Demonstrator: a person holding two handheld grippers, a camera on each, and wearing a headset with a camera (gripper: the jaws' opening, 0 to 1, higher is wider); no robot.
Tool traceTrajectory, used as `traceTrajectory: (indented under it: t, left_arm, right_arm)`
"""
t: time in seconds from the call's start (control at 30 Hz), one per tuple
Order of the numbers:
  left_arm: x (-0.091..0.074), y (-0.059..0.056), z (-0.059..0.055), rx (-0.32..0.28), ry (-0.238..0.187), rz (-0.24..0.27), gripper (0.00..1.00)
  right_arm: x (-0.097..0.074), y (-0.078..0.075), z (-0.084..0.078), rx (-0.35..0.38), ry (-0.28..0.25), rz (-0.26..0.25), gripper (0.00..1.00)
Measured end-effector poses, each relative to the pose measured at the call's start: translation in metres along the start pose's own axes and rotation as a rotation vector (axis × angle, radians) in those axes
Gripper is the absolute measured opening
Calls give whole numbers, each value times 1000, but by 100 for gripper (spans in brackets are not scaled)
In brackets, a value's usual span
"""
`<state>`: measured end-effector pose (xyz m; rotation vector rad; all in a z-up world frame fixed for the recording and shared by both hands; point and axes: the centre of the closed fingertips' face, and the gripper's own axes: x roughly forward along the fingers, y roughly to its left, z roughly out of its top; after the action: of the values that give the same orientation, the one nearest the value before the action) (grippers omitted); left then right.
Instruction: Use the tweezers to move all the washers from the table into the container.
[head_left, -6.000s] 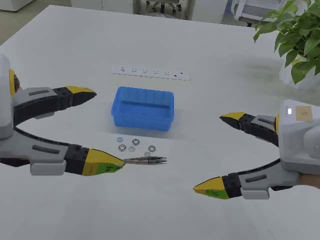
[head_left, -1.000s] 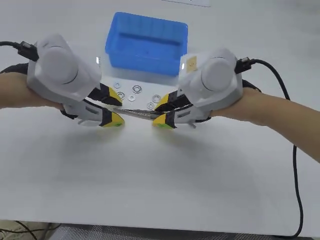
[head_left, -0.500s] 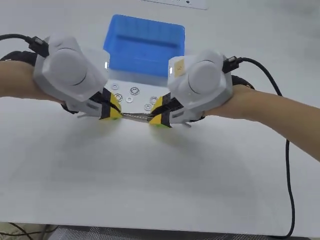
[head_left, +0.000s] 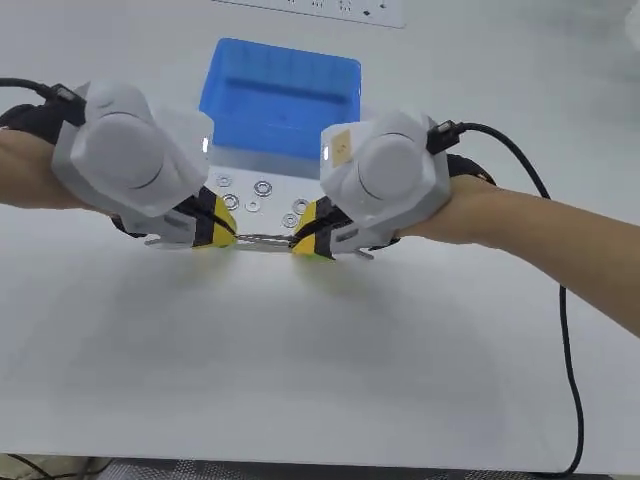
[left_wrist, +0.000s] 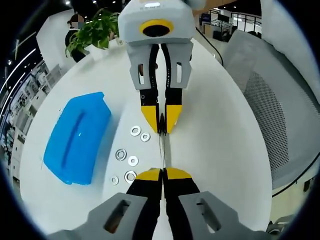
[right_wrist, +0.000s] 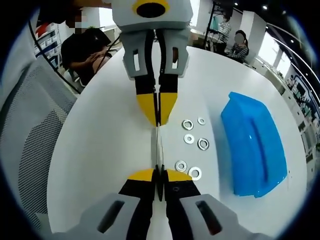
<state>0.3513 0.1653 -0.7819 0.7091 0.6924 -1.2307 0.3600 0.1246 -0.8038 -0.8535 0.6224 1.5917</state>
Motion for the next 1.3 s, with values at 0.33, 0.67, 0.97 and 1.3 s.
traceTrajectory:
  t: [0.33,0.67,0.97,1.3]
  left_arm:
    - [-22,-5,29,135,-84,23,4]
    - [-26,-7,64,88,-231,25,4]
    - [-20,-13,103,93,-394,28,4]
    - [-15,-10,115,84,-415,29,4]
  right_arm:
    - [-7,8,9,-66,-106,-35,8]
    - [-15,7,7,-103,-153,-73,8]
    - [-22,6,0,-98,-189,-109,10]
    - [-23,4,-1,-102,-199,-111,8]
